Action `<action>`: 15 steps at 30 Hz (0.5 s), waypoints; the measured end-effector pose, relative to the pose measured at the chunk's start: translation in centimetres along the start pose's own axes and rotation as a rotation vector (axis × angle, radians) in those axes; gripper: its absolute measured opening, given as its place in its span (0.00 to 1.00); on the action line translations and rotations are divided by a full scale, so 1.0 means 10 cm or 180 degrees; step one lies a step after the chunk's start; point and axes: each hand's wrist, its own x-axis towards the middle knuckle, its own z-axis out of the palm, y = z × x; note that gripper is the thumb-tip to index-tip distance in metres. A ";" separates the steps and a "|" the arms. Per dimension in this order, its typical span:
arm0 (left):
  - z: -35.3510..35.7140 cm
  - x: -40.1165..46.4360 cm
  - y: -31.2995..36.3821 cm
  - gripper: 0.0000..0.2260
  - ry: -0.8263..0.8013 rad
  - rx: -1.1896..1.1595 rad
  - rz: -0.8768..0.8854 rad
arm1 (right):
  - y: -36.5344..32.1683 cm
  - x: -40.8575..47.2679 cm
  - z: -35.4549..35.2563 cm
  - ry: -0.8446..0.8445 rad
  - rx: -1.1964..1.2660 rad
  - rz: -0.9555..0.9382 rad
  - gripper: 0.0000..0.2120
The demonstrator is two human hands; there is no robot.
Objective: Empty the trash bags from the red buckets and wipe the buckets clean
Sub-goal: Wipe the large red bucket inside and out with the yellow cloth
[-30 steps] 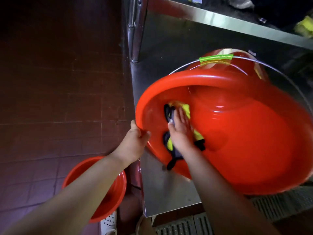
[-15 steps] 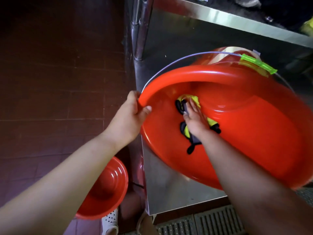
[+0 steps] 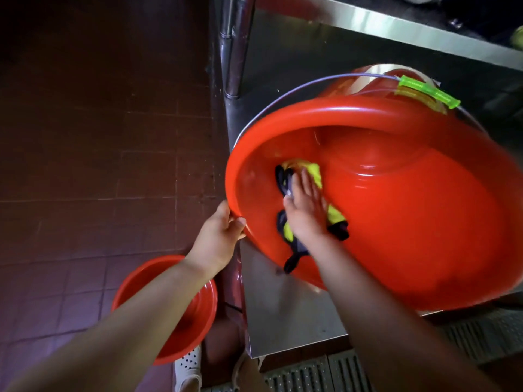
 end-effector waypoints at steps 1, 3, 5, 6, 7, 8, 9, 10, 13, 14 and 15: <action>0.00 -0.01 0.00 0.11 0.0003 -0.0010 0.0033 | -0.07 -0.23 0.07 0.0039 0.0039 -0.0188 0.26; -0.01 -0.02 -0.01 0.11 0.0024 -0.0029 0.0070 | -0.17 -0.66 0.19 0.0026 0.0082 -0.0610 0.28; -0.02 -0.03 0.00 0.09 -0.0003 -0.0013 0.0085 | -0.18 -0.88 0.23 -0.0013 0.0176 -0.0865 0.30; -0.03 -0.03 0.00 0.07 -0.0013 0.0041 0.0105 | -0.17 -0.89 0.23 -0.0019 0.0258 -0.0924 0.30; -0.05 -0.03 0.02 0.06 0.0000 0.0123 0.0127 | -0.16 -0.85 0.21 -0.0017 0.0356 -0.0964 0.30; -0.07 -0.02 0.04 0.06 0.0020 0.0195 0.0174 | -0.15 -0.78 0.18 -0.0003 0.0453 -0.1009 0.31; -0.10 -0.02 0.10 0.04 0.0044 0.0232 0.0231 | -0.13 -0.70 0.15 0.0019 0.0525 -0.1040 0.31; -0.14 -0.02 0.15 0.03 0.0059 0.0234 0.0292 | -0.10 -0.59 0.13 0.0012 0.0543 -0.1025 0.30; -0.30 0.00 0.32 0.05 0.0109 0.0536 0.0582 | 0.05 -0.15 0.08 -0.0134 0.0266 -0.0747 0.26; -0.36 0.02 0.39 0.06 0.0124 0.0676 0.0703 | 0.09 0.01 0.05 -0.0172 0.0168 -0.0648 0.25; -0.40 0.03 0.47 0.07 0.0144 0.0779 0.0817 | 0.14 0.17 0.01 -0.0201 0.0092 -0.0567 0.25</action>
